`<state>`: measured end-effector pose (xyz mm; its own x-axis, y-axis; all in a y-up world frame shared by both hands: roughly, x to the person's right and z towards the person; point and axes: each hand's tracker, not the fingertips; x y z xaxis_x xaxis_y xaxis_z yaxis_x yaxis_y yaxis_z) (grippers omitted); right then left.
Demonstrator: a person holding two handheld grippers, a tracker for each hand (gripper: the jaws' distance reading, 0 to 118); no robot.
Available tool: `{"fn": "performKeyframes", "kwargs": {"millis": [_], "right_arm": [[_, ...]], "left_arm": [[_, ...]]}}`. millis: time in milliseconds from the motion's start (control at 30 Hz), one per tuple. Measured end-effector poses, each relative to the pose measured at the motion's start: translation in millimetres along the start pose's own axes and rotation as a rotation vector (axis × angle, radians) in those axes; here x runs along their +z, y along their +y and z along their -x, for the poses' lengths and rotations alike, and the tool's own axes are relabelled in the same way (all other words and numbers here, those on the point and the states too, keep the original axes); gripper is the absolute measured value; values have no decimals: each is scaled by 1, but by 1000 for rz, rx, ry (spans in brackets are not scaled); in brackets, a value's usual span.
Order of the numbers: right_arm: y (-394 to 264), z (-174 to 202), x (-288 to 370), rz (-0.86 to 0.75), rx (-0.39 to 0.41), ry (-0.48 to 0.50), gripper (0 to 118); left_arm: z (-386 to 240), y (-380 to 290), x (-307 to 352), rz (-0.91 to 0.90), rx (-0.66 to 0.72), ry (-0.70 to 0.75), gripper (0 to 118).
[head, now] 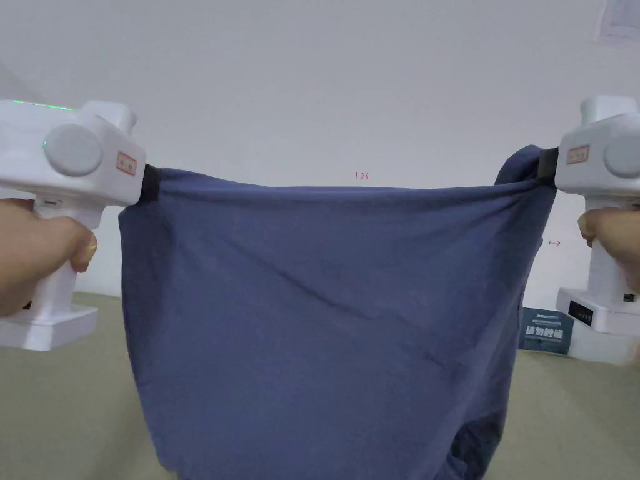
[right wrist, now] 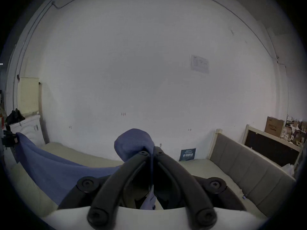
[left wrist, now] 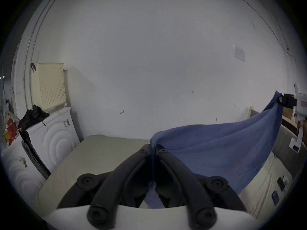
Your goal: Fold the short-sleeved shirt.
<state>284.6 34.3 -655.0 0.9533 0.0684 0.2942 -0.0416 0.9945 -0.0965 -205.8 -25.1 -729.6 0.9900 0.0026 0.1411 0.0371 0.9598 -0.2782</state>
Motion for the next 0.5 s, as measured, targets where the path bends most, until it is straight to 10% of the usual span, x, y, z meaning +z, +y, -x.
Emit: {"fn": "performKeyframes", "kwargs": {"millis": [500], "right_arm": [[-50,-7,40,-3,-12,53,2]], "left_arm": [[10,-53,19,-31,5,-25,6]]}}
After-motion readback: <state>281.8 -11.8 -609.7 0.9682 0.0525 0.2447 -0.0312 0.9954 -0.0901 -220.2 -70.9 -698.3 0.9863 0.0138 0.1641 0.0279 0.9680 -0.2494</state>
